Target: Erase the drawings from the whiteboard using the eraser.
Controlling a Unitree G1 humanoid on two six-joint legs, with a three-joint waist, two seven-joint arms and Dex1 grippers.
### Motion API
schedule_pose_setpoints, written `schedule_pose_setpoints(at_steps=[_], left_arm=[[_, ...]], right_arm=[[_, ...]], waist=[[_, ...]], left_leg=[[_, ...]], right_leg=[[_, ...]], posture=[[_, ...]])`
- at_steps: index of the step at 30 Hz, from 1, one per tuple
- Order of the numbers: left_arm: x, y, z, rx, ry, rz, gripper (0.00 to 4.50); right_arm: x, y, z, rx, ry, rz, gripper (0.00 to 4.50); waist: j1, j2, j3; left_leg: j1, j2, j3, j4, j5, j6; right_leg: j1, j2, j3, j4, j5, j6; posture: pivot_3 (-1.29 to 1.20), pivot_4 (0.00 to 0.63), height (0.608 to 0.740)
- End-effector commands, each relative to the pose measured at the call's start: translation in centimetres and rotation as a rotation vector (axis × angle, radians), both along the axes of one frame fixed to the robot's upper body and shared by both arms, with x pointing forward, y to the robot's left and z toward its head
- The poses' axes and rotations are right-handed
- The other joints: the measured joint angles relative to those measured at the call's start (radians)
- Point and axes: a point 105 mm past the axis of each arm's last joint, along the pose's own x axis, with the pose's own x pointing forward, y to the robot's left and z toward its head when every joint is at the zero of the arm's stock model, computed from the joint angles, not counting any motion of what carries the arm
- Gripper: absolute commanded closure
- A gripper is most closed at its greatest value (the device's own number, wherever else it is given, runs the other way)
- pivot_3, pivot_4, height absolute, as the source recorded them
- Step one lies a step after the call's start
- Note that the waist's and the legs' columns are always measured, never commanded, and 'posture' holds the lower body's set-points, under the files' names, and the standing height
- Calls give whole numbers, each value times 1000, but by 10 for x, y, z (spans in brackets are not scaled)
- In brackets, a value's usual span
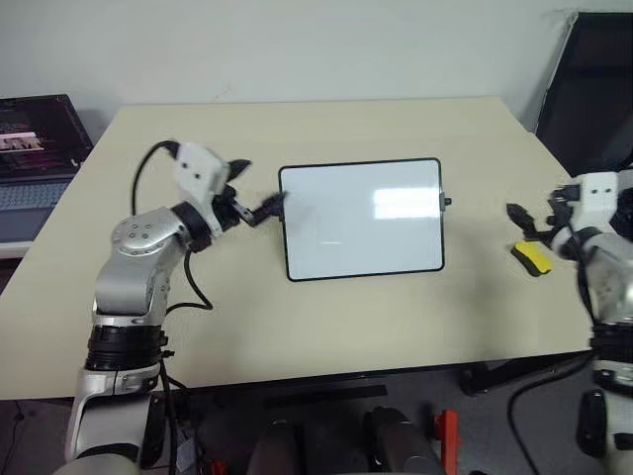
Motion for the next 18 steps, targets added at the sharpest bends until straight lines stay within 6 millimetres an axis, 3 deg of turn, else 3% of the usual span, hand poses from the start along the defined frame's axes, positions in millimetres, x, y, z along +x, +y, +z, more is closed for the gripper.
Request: schedule_pose_setpoints(at_steps=[1, 6, 10, 13, 18], left_arm=[[8, 27, -21, -13, -13, 174, 0], [18, 33, -47, -69, -8, 271, 0], [32, 12, -70, -43, 10, 283, 0], [38, 3, -71, -54, -10, 278, 0], [39, 6, -79, -73, 6, 326, 0]], right_arm=[[8, -9, -9, 10, -48, -80, 28], [15, -9, -18, 68, -85, -124, 28], [19, 5, -24, 94, -106, -99, 28], [25, 15, -22, 109, -128, -74, 28], [26, 20, -27, 107, -119, -67, 28]], waist=[[4, 0, 0], [25, 0, 0], [29, 0, 0], [28, 0, 0], [23, 0, 0]], left_leg=[[-1, 0, 0, 0, 0, 0], [-4, -2, 1, 0, 0, 0], [-3, -2, 1, 0, 0, 0], [-2, -2, 1, 0, 0, 0], [-2, -2, 1, -1, 0, 0]], right_leg=[[0, -1, 0, 0, 0, 0], [-2, -4, 0, -2, 3, -3], [-2, -3, -1, -1, 3, -3], [-1, -3, -1, -1, 3, -3], [-2, -3, 0, -1, 3, -3]], posture=[[0, 150, 740], [0, 150, 740], [0, 150, 740], [0, 150, 740], [0, 150, 740]])
